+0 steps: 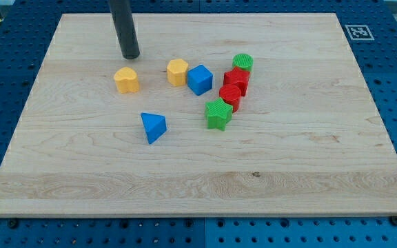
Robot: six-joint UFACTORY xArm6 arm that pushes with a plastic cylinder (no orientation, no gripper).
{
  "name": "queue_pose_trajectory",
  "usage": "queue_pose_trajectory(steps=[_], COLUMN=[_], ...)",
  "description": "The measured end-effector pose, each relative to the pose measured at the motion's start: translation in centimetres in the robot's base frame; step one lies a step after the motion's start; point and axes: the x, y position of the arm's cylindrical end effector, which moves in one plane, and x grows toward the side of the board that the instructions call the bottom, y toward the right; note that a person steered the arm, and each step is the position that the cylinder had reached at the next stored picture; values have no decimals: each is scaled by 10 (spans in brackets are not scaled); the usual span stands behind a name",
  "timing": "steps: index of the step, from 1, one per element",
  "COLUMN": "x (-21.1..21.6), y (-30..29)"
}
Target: Nudge the yellow heart a bit right
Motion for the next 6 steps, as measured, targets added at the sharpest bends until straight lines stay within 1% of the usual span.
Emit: queue_pose_trajectory(steps=[2,5,6], x=[-14,-11,24], y=[0,-4,-23])
